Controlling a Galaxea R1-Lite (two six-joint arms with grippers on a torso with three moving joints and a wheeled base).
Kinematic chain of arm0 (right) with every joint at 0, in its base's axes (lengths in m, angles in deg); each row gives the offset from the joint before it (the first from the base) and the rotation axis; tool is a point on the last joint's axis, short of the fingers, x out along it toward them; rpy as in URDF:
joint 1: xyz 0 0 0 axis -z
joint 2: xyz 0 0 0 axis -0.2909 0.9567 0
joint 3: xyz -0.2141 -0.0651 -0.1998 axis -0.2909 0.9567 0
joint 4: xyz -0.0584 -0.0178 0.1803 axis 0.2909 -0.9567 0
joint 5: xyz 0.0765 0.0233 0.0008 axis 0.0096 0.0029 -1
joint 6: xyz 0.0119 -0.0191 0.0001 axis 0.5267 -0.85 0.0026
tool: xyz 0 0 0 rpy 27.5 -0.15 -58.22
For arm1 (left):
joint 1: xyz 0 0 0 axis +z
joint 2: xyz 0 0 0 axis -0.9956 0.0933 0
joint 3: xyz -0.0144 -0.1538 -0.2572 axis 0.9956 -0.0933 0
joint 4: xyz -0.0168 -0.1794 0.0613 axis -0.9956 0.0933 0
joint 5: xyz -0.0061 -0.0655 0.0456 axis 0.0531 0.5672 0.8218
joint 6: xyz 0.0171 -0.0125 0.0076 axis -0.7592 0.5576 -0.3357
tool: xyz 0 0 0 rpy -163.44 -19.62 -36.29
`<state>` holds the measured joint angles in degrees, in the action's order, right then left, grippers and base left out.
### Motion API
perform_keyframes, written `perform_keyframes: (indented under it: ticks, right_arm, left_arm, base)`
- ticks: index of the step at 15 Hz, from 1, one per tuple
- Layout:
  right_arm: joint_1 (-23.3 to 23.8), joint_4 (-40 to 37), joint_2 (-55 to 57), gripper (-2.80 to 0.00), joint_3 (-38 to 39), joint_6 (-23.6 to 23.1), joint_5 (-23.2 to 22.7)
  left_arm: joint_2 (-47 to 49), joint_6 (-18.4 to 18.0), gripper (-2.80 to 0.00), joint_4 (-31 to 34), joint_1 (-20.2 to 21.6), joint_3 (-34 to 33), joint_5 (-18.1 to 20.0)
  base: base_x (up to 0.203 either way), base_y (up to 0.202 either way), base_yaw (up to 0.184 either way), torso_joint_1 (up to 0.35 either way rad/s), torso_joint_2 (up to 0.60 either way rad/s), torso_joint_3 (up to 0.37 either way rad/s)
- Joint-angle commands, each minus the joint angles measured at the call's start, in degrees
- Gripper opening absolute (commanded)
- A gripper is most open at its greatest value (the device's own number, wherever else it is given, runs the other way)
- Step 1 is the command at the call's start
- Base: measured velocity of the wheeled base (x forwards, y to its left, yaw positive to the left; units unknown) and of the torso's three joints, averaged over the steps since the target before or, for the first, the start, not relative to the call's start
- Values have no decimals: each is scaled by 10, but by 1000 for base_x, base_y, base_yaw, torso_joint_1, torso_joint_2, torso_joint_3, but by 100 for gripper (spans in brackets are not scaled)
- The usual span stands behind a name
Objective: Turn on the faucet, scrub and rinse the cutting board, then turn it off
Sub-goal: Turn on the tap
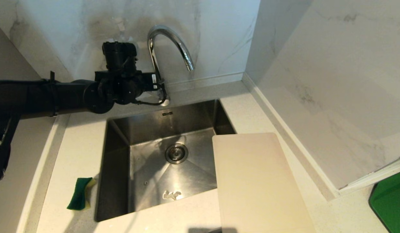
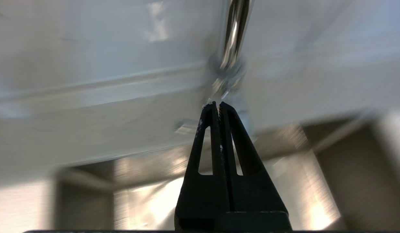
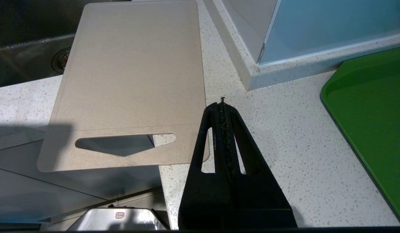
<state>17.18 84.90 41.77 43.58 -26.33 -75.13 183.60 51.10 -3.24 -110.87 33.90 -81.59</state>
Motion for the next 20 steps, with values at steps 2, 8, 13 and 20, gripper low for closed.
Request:
perform_keyframes:
  ticks: [2,8,13,20]
  right_arm:
    - [0,0,0,-280,0,0,0]
    - [0,0,0,-280,0,0,0]
    - [0,0,0,-280,0,0,0]
    - [0,0,0,-280,0,0,0]
  left_arm:
    - [24,73,-280,-70,-13,-1,-3]
    - [16,78,-280,2,-7,-1,-54]
    - [21,77,-280,25,-12,0,-89]
    - [21,81,0,25,-12,0,-106]
  base:
    - [0,0,0,0,0,0]
    - [0,0,0,0,0,0]
    - [0,0,0,0,0,0]
    - [0,0,0,0,0,0]
